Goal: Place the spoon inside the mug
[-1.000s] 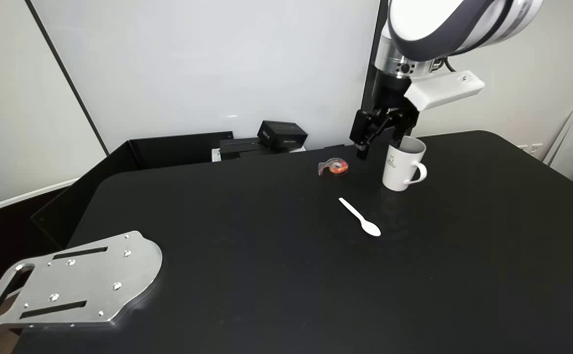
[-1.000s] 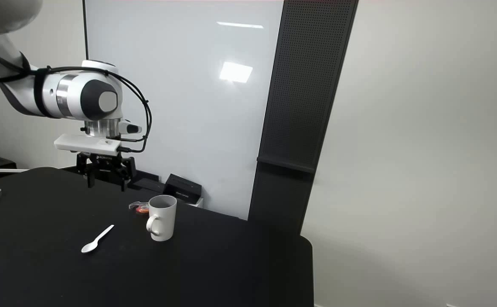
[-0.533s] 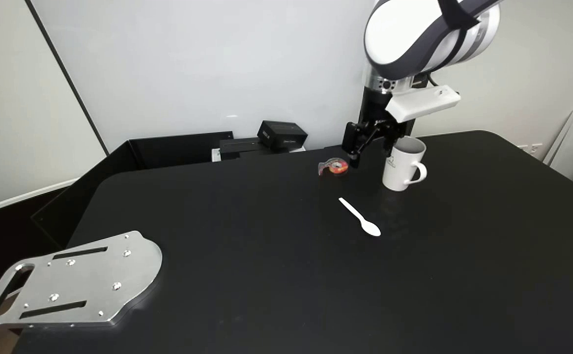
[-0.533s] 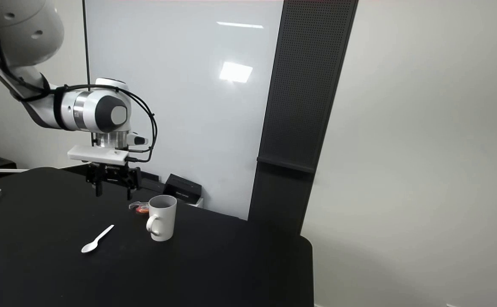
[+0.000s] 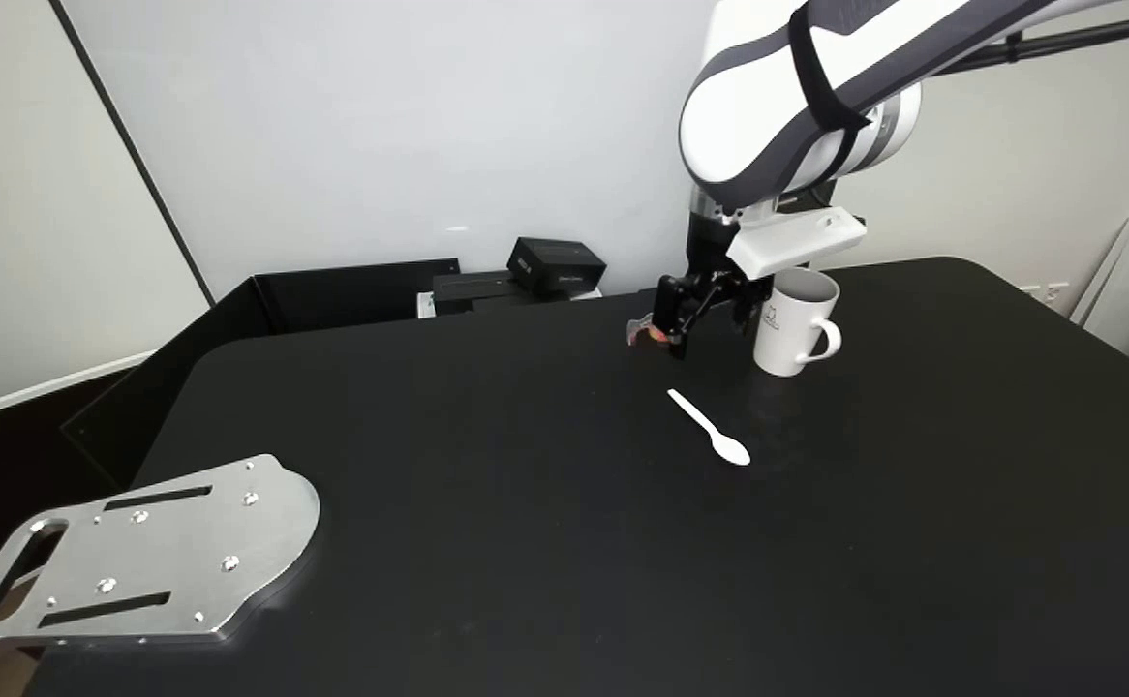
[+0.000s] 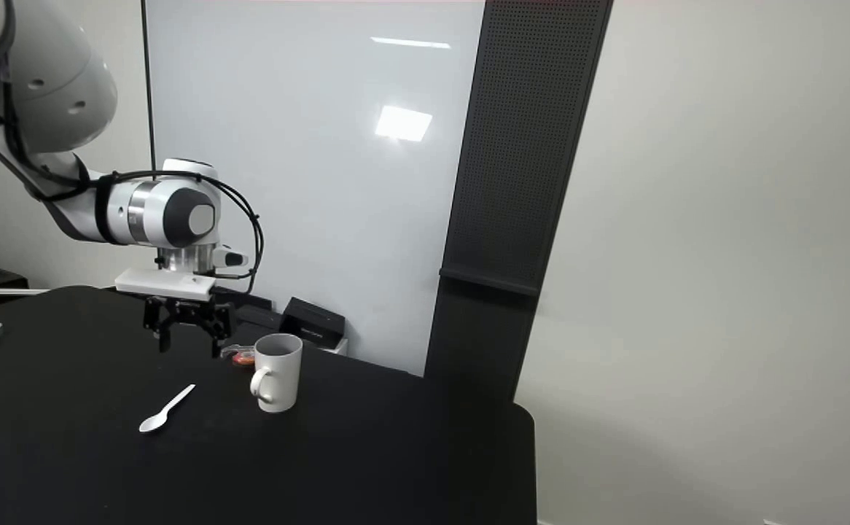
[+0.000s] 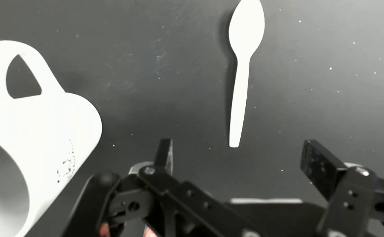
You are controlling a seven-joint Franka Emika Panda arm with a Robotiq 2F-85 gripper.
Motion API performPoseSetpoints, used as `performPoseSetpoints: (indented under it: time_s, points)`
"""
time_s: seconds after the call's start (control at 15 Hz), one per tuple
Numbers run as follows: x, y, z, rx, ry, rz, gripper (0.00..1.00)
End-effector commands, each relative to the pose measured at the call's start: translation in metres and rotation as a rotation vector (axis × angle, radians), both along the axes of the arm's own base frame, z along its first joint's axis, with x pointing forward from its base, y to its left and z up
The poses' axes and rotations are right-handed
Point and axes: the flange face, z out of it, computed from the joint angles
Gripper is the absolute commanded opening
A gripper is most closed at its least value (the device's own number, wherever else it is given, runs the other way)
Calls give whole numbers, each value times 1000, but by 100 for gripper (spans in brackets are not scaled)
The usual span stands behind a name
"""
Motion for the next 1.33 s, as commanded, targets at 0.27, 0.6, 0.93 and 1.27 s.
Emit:
performPoseSetpoints:
  time_s: [0.27, 0.6, 0.93, 1.27]
  points:
    - [3, 13, -25, 15, 6, -54, 100]
    - [3, 12, -39, 57, -14, -87, 100]
    - [1, 13, -55, 91, -31, -107, 100]
    - [2, 13, -63, 117, -60, -110, 100]
